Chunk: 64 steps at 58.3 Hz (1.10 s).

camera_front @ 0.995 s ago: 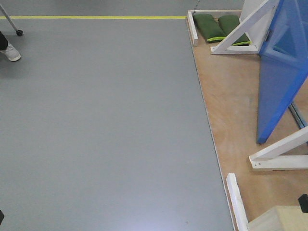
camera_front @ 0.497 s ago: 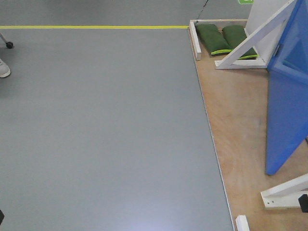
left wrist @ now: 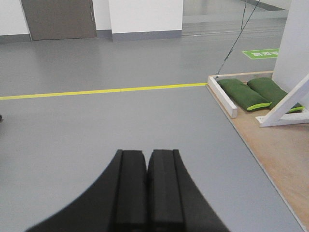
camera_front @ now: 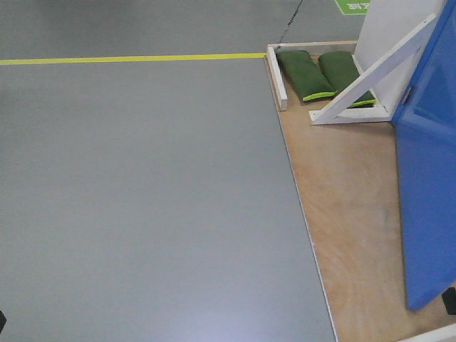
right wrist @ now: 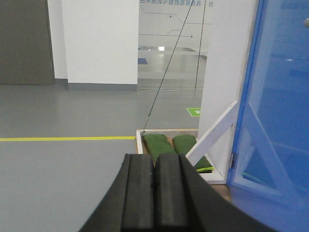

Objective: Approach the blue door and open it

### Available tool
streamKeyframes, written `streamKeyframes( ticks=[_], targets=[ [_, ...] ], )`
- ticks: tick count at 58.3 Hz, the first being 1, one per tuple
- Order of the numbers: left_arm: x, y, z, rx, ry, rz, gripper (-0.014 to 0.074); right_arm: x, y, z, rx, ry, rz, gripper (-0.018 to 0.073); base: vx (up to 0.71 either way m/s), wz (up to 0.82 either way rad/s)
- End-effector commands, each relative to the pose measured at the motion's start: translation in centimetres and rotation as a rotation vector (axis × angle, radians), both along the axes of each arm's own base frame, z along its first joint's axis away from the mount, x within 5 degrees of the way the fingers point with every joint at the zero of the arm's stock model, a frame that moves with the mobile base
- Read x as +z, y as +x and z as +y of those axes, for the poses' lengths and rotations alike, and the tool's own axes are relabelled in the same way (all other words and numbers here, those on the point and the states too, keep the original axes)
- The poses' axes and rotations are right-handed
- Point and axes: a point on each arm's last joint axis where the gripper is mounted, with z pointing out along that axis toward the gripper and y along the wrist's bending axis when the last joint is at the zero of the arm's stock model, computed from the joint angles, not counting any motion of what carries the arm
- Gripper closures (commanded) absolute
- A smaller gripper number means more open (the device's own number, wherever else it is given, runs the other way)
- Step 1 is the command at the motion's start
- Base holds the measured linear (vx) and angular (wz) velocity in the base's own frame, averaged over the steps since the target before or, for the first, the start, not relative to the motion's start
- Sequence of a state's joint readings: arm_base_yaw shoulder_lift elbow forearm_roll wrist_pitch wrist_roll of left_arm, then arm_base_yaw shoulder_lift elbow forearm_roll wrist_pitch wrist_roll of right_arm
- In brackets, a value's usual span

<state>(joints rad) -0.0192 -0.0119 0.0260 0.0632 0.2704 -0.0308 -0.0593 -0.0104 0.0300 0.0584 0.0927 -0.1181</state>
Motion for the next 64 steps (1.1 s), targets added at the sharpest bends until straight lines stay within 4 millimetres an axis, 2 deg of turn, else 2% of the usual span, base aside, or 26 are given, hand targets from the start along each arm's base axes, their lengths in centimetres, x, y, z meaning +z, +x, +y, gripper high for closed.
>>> streamKeyframes(
  ticks=[1, 34, 64],
  targets=[
    [1.7, -0.06, -0.06, -0.006, -0.009, -0.121, 0.0524, 0.75, -0.09, -0.06, -0.009, -0.022, -0.091, 0.0547, 0.39, -0.06],
    [1.7, -0.06, -0.06, -0.006, -0.009, -0.121, 0.0524, 0.75, -0.09, -0.06, -0.009, -0.022, -0.091, 0.0547, 0.3, 0.04],
    [1.7, -0.06, -0.06, -0.006, -0.009, -0.121, 0.0524, 0.75, -0.09, -0.06, -0.009, -0.022, -0.091, 0.0547, 0.13, 0.05]
  ],
)
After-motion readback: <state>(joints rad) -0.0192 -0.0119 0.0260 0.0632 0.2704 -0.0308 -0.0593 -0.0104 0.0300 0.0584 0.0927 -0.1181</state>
